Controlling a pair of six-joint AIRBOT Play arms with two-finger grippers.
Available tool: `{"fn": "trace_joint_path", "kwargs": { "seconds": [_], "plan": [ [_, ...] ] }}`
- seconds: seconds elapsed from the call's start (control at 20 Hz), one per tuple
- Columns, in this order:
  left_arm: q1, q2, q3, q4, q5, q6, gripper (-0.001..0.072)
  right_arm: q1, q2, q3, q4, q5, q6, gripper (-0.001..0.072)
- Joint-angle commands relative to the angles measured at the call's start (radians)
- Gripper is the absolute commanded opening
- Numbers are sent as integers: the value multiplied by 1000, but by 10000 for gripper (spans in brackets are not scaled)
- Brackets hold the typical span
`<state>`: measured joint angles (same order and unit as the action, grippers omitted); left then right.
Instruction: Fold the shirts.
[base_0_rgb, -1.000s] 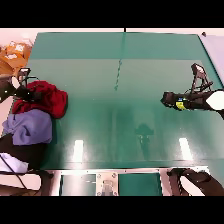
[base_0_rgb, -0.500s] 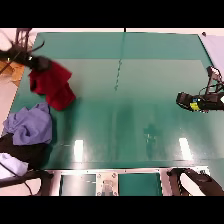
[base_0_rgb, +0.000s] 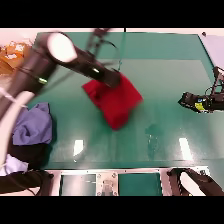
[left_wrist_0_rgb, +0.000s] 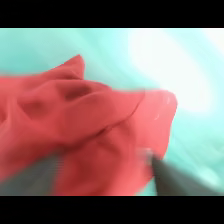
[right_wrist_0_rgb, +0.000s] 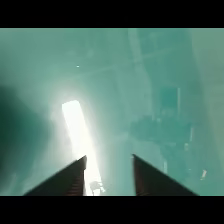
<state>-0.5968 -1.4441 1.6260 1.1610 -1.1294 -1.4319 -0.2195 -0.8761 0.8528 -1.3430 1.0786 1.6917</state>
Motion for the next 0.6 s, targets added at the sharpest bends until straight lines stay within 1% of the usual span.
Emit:
{"fn": "trace_joint_path", "kwargs": {
  "seconds": [0.0, 0.1, 0.2, 0.3, 0.35, 0.4, 0.5, 0.55],
  "plan": [
    [-87, -94, -20, -44, 11, -37, 677, -3, 0, 3, 80, 42, -54, 429],
    [-18, -89, -6, -35, -36, -38, 677, -7, 0, 5, 77, 96, -63, 429],
    [110, -69, 12, -35, -114, -38, 677, -6, 0, -3, 79, 130, -78, 429],
    [243, -63, 8, -35, -192, -38, 676, -6, 0, -62, 139, 132, -126, 432],
    [301, -63, -11, -36, -213, -38, 677, -6, -2, -116, 200, 122, -164, 501],
    [357, -64, -48, -42, -209, -38, 677, -6, -9, -172, 262, 105, -203, 534],
    [434, -64, -162, -64, -154, -34, 677, 1, -47, -278, 357, 23, -286, 534],
    [453, -64, -237, -74, -98, -34, 677, 2, -81, -313, 377, -19, -323, 534]
  ]
}}
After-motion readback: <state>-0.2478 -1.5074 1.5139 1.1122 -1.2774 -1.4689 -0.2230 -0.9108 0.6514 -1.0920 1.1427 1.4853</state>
